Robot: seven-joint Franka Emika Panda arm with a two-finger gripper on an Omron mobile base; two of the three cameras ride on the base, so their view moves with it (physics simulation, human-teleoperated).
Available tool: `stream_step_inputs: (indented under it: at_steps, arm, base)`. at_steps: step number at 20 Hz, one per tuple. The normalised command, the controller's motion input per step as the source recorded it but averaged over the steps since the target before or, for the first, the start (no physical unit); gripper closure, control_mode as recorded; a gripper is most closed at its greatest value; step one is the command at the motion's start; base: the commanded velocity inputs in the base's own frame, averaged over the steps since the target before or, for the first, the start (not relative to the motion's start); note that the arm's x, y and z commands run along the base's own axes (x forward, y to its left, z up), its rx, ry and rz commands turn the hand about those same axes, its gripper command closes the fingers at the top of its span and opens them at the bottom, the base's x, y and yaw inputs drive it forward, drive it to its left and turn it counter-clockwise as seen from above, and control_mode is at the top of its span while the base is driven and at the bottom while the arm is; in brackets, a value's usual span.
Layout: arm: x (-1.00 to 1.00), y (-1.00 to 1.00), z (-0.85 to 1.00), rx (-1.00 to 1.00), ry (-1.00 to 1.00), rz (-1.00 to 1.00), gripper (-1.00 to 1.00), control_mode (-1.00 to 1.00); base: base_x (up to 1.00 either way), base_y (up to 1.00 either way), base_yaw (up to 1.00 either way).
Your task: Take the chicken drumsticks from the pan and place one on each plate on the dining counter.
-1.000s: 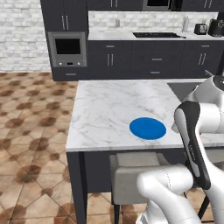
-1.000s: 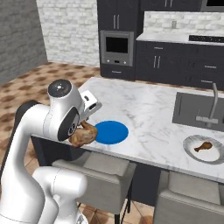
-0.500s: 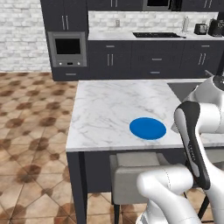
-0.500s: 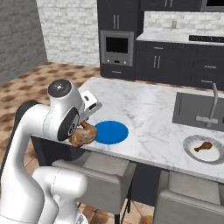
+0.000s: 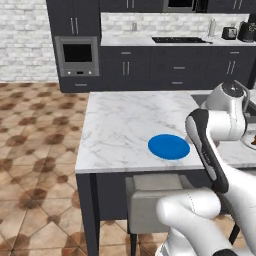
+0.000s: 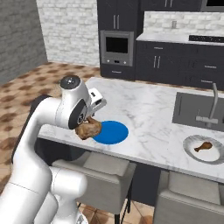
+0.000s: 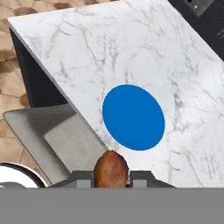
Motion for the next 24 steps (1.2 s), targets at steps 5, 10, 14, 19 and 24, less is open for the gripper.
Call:
stream_step_inputs:
  at_steps: [5,10,14,19,24]
  arm:
    - [0.84,0.0,-0.24,0.0,0.0,0.0,1.0,-1.0]
    - [0.57,0.0,-0.39,0.0,0.0,0.0,1.0,-1.0]
    - [0.54,0.0,-0.54,0.0,0.0,0.0,1.0,-1.0]
    - [0.5,0.0,-0.41,0.0,0.0,0.0,1.0,-1.0]
    - [0.34,-0.06,-0.31,0.0,0.0,0.0,1.0,-1.0]
  base:
    - [0.0,0.0,0.0]
    - [0.0,0.0,0.0]
    - [0.0,0.0,0.0]
    - [0.0,0.0,0.0]
    - [0.0,0.0,0.0]
